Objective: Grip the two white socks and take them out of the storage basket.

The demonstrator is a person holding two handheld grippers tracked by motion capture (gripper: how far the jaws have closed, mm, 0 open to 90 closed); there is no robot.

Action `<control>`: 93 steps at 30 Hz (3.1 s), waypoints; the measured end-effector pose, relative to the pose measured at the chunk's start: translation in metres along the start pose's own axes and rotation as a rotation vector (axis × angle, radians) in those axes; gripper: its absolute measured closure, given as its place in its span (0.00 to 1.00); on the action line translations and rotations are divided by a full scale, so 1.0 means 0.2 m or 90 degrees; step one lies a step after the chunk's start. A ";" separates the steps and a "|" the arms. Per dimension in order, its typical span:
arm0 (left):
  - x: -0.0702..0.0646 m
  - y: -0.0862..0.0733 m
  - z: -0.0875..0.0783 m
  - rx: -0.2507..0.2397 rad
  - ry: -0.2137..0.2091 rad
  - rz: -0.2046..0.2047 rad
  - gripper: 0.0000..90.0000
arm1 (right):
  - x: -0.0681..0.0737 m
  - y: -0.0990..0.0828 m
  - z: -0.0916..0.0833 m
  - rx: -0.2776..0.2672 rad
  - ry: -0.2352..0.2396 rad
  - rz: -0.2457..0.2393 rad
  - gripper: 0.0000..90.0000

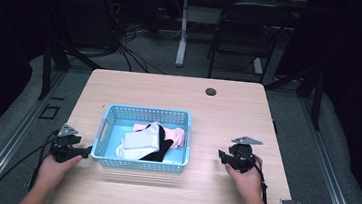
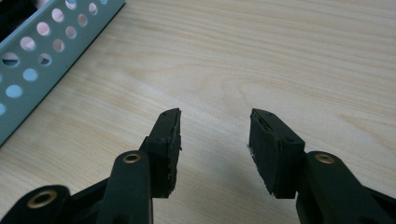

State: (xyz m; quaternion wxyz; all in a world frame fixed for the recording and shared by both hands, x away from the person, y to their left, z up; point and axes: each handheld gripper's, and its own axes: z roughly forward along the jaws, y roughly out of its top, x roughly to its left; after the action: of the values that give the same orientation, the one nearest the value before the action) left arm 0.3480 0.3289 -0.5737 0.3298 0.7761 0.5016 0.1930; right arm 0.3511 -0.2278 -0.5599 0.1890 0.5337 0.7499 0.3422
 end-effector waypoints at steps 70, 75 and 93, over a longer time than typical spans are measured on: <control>0.00 -0.01 -0.02 -0.009 -0.001 -0.007 0.29 | 0.62 0.65 0.17 0.053 0.180 -0.092 0.74; 0.00 -0.01 -0.02 -0.009 -0.002 -0.007 0.29 | 0.70 0.67 0.25 0.083 0.183 -0.110 0.74; 0.00 -0.01 -0.02 -0.013 -0.006 -0.004 0.30 | 0.83 0.70 0.45 0.137 0.182 -0.103 0.74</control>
State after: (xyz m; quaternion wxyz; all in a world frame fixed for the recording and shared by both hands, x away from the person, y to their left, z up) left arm 0.3441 0.3307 -0.5714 0.3406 0.7719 0.5006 0.1938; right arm 0.4439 -0.0181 -0.5096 0.0495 0.4348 0.8419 0.3158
